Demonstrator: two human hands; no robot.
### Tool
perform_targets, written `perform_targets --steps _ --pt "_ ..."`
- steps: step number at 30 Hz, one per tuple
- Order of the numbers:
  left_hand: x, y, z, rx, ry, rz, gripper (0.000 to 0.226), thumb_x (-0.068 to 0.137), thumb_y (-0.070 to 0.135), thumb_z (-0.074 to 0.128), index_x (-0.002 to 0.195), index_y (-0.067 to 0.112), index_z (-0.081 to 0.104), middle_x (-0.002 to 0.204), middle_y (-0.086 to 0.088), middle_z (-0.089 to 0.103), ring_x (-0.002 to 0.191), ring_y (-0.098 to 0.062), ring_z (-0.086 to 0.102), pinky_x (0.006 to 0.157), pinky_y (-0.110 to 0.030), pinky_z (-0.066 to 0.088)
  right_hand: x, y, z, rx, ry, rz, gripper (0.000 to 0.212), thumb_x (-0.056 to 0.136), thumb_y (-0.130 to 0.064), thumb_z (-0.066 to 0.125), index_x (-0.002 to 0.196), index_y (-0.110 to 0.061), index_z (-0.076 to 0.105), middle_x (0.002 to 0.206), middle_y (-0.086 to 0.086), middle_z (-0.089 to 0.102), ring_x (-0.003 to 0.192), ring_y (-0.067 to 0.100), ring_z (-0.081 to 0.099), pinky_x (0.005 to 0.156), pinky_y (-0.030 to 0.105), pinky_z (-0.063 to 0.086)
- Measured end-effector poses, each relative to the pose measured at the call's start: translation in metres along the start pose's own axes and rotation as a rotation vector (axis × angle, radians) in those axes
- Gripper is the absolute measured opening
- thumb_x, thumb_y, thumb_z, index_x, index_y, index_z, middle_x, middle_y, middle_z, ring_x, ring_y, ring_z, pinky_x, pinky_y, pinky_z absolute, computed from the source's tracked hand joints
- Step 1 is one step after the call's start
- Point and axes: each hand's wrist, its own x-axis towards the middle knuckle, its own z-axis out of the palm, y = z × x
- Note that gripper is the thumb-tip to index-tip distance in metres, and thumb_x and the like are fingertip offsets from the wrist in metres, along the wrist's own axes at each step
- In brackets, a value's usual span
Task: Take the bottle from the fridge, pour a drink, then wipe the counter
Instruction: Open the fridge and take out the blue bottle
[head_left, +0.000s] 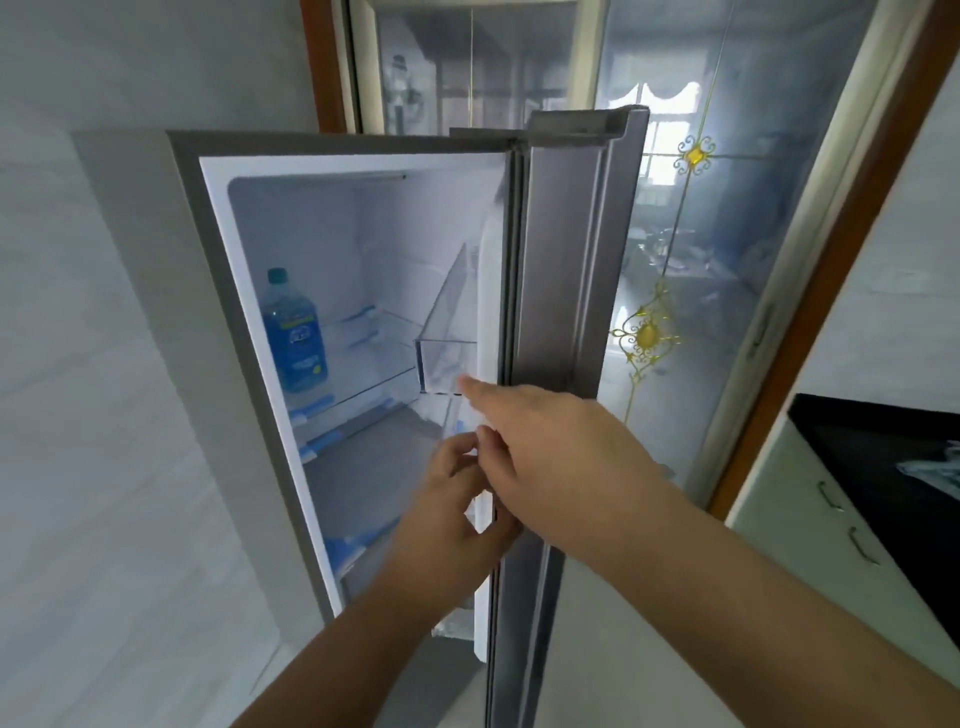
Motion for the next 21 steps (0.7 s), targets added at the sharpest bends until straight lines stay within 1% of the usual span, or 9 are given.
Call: perform_targets --steps 2,4,7,9,12,16,17,19,21 --pt "-0.001 0.009 0.008 -0.051 -0.129 -0.048 0.077 0.082 0.022 0.079 0.116 0.082 0.045 0.125 0.037 0.046 0.116 0.027 0.047 0.093 0.003 0.035 0.000 0.006 0.007 0.054 0.052 0.019 0.057 0.107 -0.024 0.046 0.161 -0.033 0.031 0.160 -0.010 0.043 0.135 0.015 0.055 0.109 0.031 0.044" --pt "-0.001 0.015 0.014 -0.028 -0.335 -0.043 0.059 0.092 0.024 0.076 0.126 0.066 0.051 0.130 0.039 0.048 0.118 0.025 0.048 0.097 -0.001 0.037 0.000 0.018 0.015 0.069 0.126 0.013 0.056 0.104 -0.020 0.052 0.158 -0.025 0.042 0.166 -0.008 0.036 0.143 0.016 0.046 0.113 0.031 0.041" --pt "0.007 0.017 0.020 0.032 -0.551 0.006 0.041 0.099 0.034 0.067 0.139 0.037 0.057 0.137 0.027 0.059 0.123 0.008 0.055 0.101 -0.002 0.037 -0.001 0.032 0.018 0.020 0.208 0.032 0.051 0.096 -0.019 0.063 0.147 -0.013 0.057 0.156 0.003 0.051 0.133 0.026 0.053 0.104 0.042 0.051" --pt "0.013 0.015 0.025 0.058 -0.523 0.015 0.043 0.099 0.034 0.065 0.141 0.034 0.057 0.141 0.021 0.059 0.125 0.004 0.055 0.103 -0.005 0.038 -0.002 0.042 0.017 -0.082 0.227 0.051 0.054 0.096 -0.027 0.063 0.147 -0.012 0.055 0.151 0.005 0.056 0.128 0.029 0.054 0.103 0.043 0.051" --pt "0.022 0.010 0.031 0.082 -0.436 -0.010 0.044 0.099 0.034 0.063 0.141 0.040 0.052 0.145 0.025 0.054 0.130 0.002 0.052 0.110 -0.019 0.043 -0.005 0.063 0.014 -0.140 0.143 0.178 0.060 0.105 -0.040 0.047 0.160 -0.020 0.035 0.155 -0.001 0.049 0.131 0.023 0.053 0.103 0.040 0.050" --pt "0.035 0.007 0.040 0.174 -0.410 -0.036 0.044 0.099 0.036 0.064 0.141 0.042 0.050 0.150 0.025 0.049 0.134 0.002 0.049 0.107 -0.008 0.033 -0.020 0.095 0.024 -0.168 0.087 0.306 0.059 0.106 -0.045 0.045 0.160 -0.025 0.032 0.157 -0.002 0.043 0.112 0.021 0.065 0.081 0.033 0.057" --pt "0.041 0.008 0.044 0.184 -0.415 -0.046 0.048 0.099 0.037 0.064 0.143 0.042 0.048 0.153 0.024 0.047 0.137 0.000 0.046 0.107 -0.008 0.030 -0.024 0.103 0.025 -0.162 0.156 0.337 0.059 0.105 -0.044 0.049 0.159 -0.027 0.034 0.158 -0.003 0.040 0.099 0.019 0.068 0.069 0.027 0.053" --pt "0.053 0.014 0.052 0.188 -0.427 -0.052 0.051 0.099 0.038 0.063 0.147 0.042 0.044 0.158 0.022 0.041 0.143 -0.002 0.042 0.113 -0.016 0.031 -0.028 0.119 0.021 -0.177 0.239 0.415 0.062 0.104 -0.042 0.052 0.160 -0.027 0.032 0.158 -0.004 0.035 0.071 0.016 0.060 0.049 0.018 0.031" --pt "0.068 0.023 0.062 0.187 -0.444 -0.049 0.053 0.100 0.039 0.063 0.149 0.041 0.042 0.161 0.020 0.038 0.145 -0.004 0.040 0.118 -0.025 0.034 -0.029 0.136 0.017 -0.210 0.210 0.479 0.069 0.104 -0.043 0.049 0.164 -0.024 0.021 0.162 -0.004 0.026 0.068 0.015 0.051 0.046 0.022 0.021"
